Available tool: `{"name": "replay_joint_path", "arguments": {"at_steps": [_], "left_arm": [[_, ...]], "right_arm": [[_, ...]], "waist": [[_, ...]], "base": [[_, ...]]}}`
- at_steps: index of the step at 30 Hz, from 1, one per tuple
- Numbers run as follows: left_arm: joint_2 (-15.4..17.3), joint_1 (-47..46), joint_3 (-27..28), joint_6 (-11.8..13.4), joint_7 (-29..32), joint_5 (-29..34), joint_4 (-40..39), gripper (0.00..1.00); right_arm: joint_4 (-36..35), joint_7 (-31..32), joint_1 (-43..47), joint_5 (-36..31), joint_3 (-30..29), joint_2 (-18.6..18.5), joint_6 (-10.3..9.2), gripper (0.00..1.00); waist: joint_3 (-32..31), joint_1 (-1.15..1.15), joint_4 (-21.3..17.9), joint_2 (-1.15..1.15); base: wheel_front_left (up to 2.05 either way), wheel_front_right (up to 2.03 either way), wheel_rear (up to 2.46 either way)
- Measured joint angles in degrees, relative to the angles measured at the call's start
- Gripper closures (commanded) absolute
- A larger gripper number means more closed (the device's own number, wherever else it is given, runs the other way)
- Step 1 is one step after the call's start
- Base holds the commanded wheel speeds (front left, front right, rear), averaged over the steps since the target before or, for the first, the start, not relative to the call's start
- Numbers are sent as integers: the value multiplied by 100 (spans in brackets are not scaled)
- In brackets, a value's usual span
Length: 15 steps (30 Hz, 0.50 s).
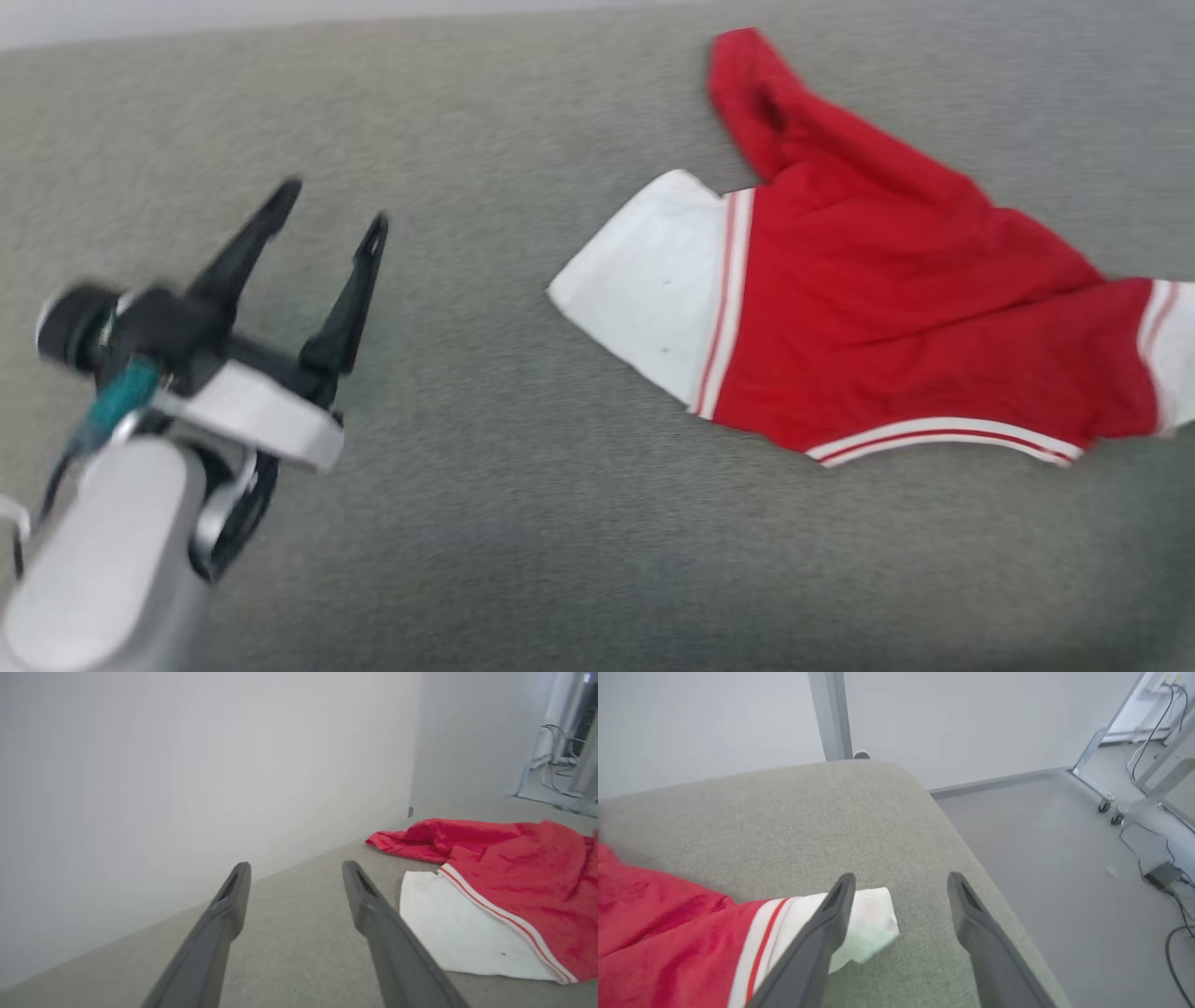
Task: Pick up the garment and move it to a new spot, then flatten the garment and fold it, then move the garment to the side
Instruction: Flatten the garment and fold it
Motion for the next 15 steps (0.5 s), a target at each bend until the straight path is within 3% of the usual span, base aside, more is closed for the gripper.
{"name": "replay_joint_path", "arguments": {"at_steps": [6,15], "left_arm": [[657,-1223,-1090,-10,1182,-797,-234,0],[745,-2788,-2485,-14,4175,-2947,572,0]], "right_arm": [[-1098,-628,510,288,731,118,-1,0],[-2169,-832,721,157,1726,645,0,0]], "waist": [[-131,0,-462,0],[-111,0,-1096,0]], "base": [[0,0,0],[0,0,0]]}}
